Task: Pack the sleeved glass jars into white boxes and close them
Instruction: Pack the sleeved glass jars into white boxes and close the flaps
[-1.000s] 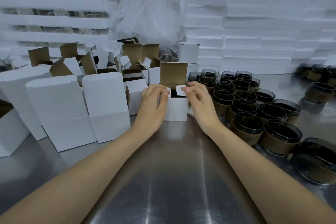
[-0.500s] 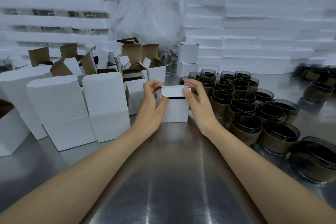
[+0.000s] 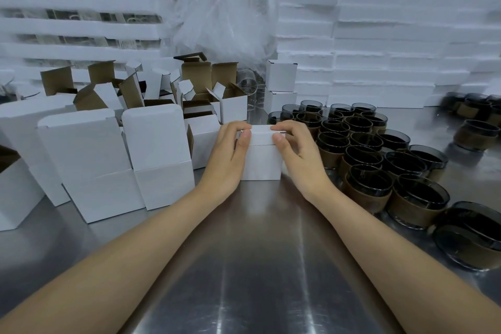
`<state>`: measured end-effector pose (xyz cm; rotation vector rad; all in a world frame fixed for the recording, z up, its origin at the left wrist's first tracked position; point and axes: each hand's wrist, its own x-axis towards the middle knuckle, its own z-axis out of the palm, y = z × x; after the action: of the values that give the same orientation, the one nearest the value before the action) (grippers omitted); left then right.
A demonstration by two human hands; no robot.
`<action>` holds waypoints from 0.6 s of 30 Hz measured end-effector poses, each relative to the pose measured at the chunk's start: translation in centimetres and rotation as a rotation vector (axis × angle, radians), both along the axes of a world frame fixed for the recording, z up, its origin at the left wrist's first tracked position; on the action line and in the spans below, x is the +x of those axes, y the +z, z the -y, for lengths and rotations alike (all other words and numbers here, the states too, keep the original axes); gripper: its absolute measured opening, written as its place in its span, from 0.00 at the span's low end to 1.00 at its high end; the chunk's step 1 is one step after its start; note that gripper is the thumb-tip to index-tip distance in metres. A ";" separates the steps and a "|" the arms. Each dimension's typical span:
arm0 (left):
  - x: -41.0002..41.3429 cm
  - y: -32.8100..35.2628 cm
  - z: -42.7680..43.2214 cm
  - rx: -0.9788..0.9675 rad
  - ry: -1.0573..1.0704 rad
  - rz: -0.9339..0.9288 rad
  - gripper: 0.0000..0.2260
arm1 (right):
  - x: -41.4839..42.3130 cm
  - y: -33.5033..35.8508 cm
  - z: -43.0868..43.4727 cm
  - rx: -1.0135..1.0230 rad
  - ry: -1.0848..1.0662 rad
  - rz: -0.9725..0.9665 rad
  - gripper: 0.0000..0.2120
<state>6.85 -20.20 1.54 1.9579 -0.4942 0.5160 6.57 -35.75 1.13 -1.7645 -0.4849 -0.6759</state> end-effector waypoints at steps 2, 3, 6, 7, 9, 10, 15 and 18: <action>0.0 0.0 0.1 -0.004 0.018 0.017 0.12 | 0.0 0.0 0.1 -0.008 -0.022 0.004 0.06; -0.1 0.1 0.1 -0.007 0.026 0.027 0.12 | 0.0 -0.1 0.1 -0.017 -0.029 0.006 0.05; -0.2 -0.1 0.2 0.002 0.008 0.024 0.12 | -0.1 0.1 0.1 -0.077 -0.040 0.022 0.03; -0.2 -0.1 0.2 0.010 -0.002 0.009 0.12 | -0.2 0.2 0.1 -0.092 -0.034 0.016 0.03; -0.2 -0.3 0.2 -0.006 -0.009 -0.036 0.09 | -0.5 0.4 0.2 -0.119 -0.019 -0.015 0.04; -0.1 -0.3 0.2 -0.029 -0.012 -0.063 0.08 | -0.7 0.5 0.1 -0.133 -0.017 -0.033 0.04; 0.3 -0.4 0.5 -0.033 -0.007 -0.129 0.14 | -0.4 0.8 -0.8 -0.123 -0.098 -0.084 0.05; -0.2 -0.6 0.8 0.009 -0.007 -0.127 0.19 | -0.6 0.7 -1.2 -0.203 -0.194 -0.070 0.05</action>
<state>6.60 -20.97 0.96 1.9825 -0.4237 0.3824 5.97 -34.52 1.82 -2.0380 -0.3464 -0.7171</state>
